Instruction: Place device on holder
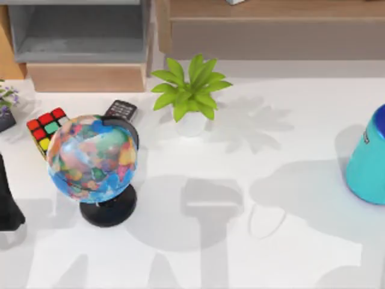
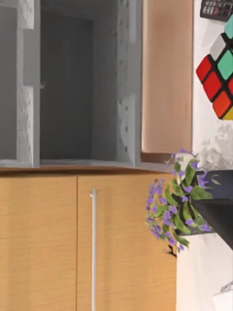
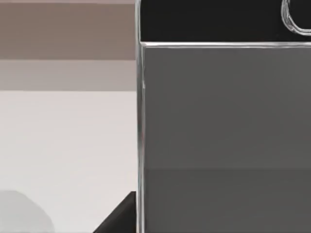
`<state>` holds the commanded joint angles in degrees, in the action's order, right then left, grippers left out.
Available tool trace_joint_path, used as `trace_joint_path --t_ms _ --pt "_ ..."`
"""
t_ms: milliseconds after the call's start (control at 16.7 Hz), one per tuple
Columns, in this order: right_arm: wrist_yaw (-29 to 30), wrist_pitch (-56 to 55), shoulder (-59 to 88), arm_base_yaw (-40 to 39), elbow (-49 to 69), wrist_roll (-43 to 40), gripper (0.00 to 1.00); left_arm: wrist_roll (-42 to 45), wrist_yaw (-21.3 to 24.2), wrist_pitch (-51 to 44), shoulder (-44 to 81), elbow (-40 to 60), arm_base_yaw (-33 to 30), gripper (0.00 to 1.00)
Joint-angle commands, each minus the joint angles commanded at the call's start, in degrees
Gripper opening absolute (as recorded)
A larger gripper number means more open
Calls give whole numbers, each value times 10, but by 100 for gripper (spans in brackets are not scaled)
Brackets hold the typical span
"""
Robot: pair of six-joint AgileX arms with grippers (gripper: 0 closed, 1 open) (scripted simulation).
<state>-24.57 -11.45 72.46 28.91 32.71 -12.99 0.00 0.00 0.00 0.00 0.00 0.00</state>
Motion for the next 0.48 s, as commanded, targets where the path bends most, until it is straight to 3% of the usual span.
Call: trace_joint_path --t_ms 120,480 --pt "0 0 0 0 0 0 98 0 0 0 0 0 0 100" --pt "0 0 0 0 0 0 100 0 0 0 0 0 0 100"
